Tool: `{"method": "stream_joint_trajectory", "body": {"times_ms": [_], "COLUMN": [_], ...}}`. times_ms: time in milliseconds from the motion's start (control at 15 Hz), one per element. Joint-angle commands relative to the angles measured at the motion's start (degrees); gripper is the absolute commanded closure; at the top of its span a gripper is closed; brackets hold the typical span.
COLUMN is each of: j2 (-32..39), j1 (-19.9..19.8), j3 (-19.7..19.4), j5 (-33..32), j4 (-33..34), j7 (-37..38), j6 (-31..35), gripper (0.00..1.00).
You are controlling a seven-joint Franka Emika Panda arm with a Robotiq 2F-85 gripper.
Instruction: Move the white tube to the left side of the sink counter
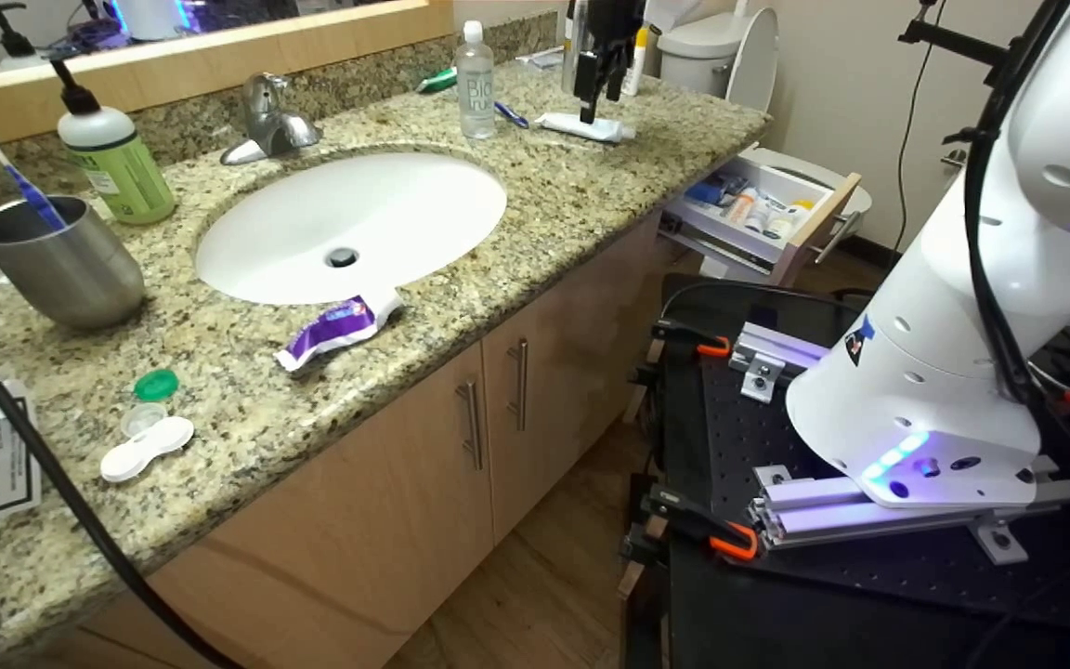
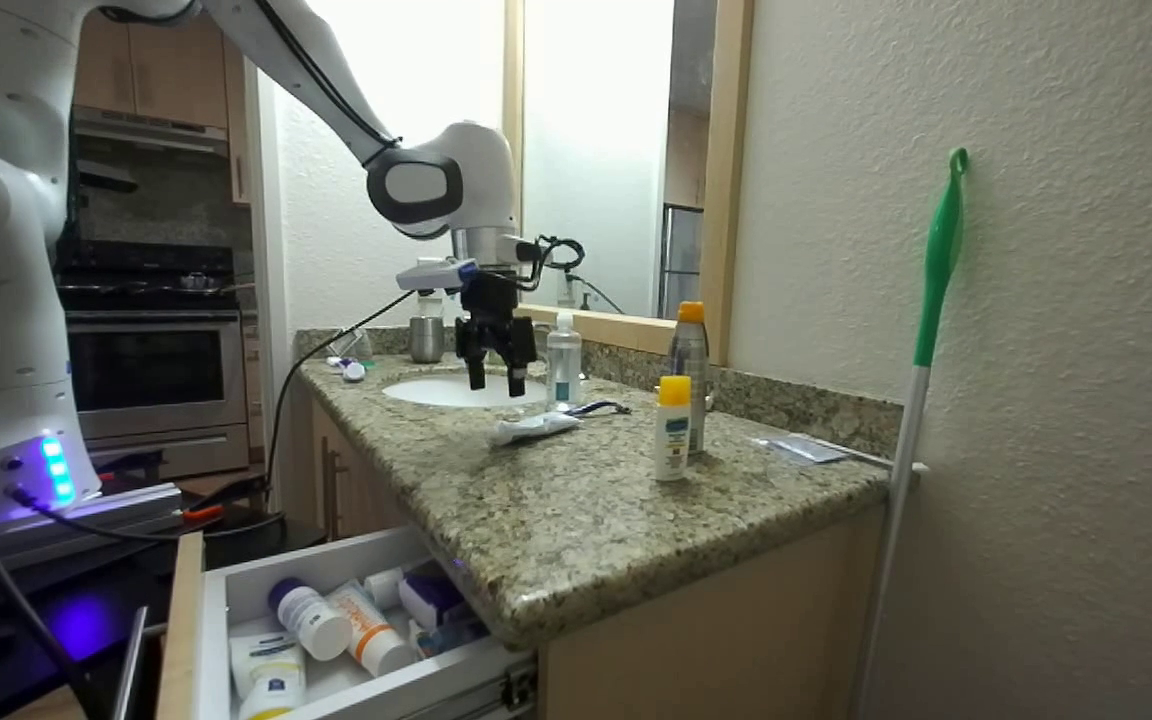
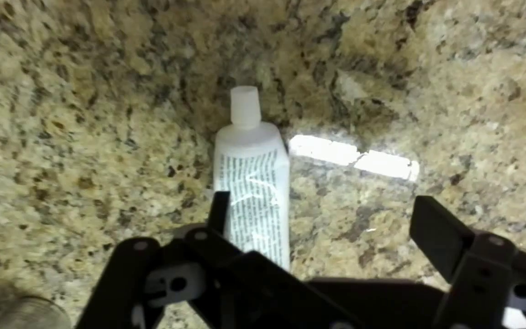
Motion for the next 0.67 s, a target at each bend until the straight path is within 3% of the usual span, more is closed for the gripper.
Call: {"method": "stream_joint_trajectory", "body": {"times_ms": [0, 133, 200, 467, 600], "j2": [9.2, 12.3, 9.0, 11.8, 12.4], "j1": [0.1, 1.0, -0.5, -0.6, -2.6], "j3": [0.2, -3.0, 0.5, -1.3, 1.8], "j5": [-5.2, -12.7, -9.1, -12.9, -9.1], "j4": [6.3, 8.5, 5.5, 8.3, 8.3], "j7": [-3.1, 1.5, 0.3, 2.1, 0.5], "j6": [3.5, 8.2, 5.5, 7.2, 5.3], "gripper": [0.00, 0.00, 0.00, 0.00, 0.00]}}
